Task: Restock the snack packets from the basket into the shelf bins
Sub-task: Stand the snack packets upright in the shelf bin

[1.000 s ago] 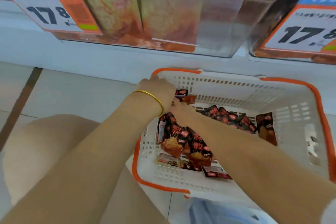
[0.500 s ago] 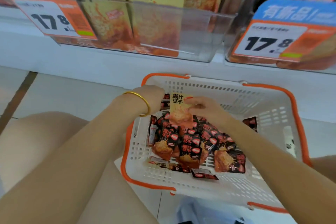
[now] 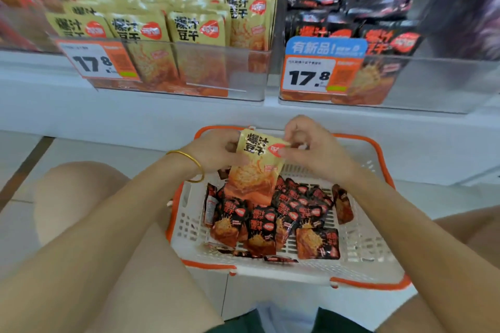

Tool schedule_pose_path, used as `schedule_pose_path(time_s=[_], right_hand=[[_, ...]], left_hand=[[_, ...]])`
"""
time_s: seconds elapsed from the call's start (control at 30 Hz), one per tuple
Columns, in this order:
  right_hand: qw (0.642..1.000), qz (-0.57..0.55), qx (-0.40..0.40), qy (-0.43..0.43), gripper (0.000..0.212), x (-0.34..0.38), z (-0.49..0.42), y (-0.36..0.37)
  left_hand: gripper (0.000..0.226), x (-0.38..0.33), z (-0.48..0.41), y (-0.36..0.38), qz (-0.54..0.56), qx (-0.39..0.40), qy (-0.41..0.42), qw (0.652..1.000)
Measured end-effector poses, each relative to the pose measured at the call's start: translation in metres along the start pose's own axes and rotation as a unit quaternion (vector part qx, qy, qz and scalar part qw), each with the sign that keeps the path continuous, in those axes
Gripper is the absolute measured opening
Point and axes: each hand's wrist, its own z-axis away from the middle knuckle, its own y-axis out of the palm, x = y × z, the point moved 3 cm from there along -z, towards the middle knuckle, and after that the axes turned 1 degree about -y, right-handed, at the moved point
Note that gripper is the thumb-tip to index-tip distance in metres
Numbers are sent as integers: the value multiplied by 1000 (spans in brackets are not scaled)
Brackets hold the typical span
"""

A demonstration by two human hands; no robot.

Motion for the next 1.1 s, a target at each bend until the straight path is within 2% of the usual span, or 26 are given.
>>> schedule_pose_path(time_s=[0.03, 0.13, 0.2, 0.27, 0.33, 0.4, 0.43, 0.5, 0.63, 0.8, 0.97, 1.1], right_hand=[[998, 50, -13, -28, 30, 21, 0, -5], [984, 158, 15, -86, 46, 83, -5, -16], [964, 234, 17, -122, 35, 118, -15, -24], [954, 259, -38, -143, 31, 147, -28, -40], [946, 244, -141, -162, 30, 171, -39, -62], [930, 218, -239, -174, 26, 189, -50, -78], [919, 229, -273, -169, 26, 195, -58, -80], [894, 295, -303, -146, 28, 205, -77, -76], [842, 450, -282, -98, 25, 213, -109, -52], [816, 539, -207, -46, 33, 201, -141, -36], [819, 563, -86, -65, 22, 185, -177, -32], [813, 574, 29, -92, 50, 180, -193, -32]], left_hand=[[14, -8, 5, -6, 4, -14, 18, 1000], [24, -44, 21, -31, 32, -25, 90, 995], [22, -70, 32, -51, 27, -56, 132, 989], [13, -86, 38, -73, 26, -167, 163, 972], [9, -91, 42, -94, 18, -337, 202, 920], [17, -91, 40, -108, -69, -440, 222, 867], [20, -89, 35, -111, -134, -448, 222, 856], [27, -84, 19, -111, -248, -413, 215, 849], [45, -74, -5, -100, -366, -339, 130, 857], [51, -66, -8, -98, -373, -338, 130, 854], [68, -64, -8, -97, -346, -340, 153, 861], [68, -60, -10, -97, -332, -344, 164, 863]])
